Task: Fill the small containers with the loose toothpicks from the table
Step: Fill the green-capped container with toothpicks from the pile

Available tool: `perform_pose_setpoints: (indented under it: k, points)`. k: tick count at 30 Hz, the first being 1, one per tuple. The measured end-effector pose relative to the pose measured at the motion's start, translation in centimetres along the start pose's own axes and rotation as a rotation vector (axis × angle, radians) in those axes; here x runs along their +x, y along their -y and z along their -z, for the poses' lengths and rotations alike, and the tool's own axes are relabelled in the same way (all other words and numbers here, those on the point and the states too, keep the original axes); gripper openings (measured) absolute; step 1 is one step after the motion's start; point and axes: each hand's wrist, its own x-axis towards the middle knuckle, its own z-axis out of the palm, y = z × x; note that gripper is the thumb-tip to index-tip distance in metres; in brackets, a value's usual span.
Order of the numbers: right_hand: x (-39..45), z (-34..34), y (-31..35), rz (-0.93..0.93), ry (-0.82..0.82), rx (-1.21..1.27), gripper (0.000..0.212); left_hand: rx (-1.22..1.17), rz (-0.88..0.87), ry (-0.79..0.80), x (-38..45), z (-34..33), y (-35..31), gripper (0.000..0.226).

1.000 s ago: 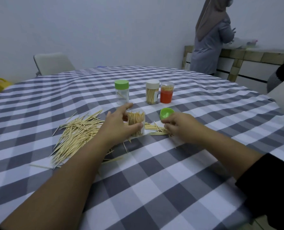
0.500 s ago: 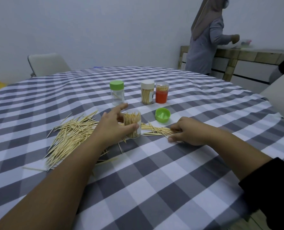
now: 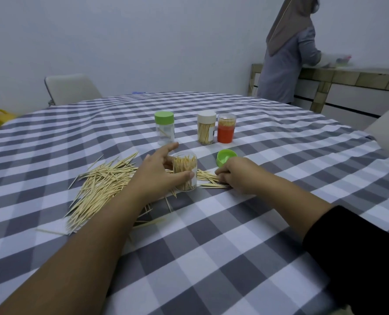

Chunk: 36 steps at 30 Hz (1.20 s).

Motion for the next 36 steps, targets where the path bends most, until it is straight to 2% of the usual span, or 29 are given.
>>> perform_pose_setpoints:
  k: [2, 4, 7, 12, 15, 17, 20, 24, 32, 36]
  points:
    - [-0.2, 0.1, 0.0, 0.025, 0.015, 0.064, 0.037, -0.013, 0.001, 0.004, 0.0, 0.1, 0.1, 0.082]
    - [-0.6, 0.4, -0.1, 0.065, 0.096, 0.079, 0.051, -0.028, -0.002, 0.009, 0.0, 0.2, 0.1, 0.083]
    - [-0.9, 0.4, 0.5, 0.107, 0.156, -0.022, 0.068, -0.044, -0.009, 0.017, -0.1, 0.2, -0.2, 0.083]
    - [0.1, -0.6, 2.6, 0.132, 0.050, -0.328, 0.052, -0.044, -0.027, 0.014, -0.3, 0.1, -0.6, 0.083]
    - [0.6, -0.9, 3.7, 0.034, 0.071, -0.417, 0.043, -0.011, -0.027, 0.006, -0.4, 0.2, -0.8, 0.084]
    - [0.7, -1.5, 3.8, -0.008, 0.035, -0.380, 0.039, -0.007, -0.023, 0.007, -0.5, 0.1, -0.8, 0.084]
    - [0.2, -2.3, 3.6, 0.040, -0.098, -0.360, 0.032, 0.004, -0.032, 0.007, -0.5, 0.0, -0.9, 0.085]
    - [0.1, -2.6, 3.3, 0.061, -0.198, -0.358, 0.029, 0.023, -0.023, 0.012, -0.5, -0.1, -1.0, 0.085]
    - [0.2, -1.8, 2.7, 0.010, -0.207, -0.315, 0.028, 0.001, -0.009, 0.020, -0.6, 0.0, -1.1, 0.086]
    - [0.5, -0.9, 2.4, -0.054, -0.208, -0.131, 0.026, -0.020, -0.004, 0.009, -0.6, 0.0, -1.1, 0.086]
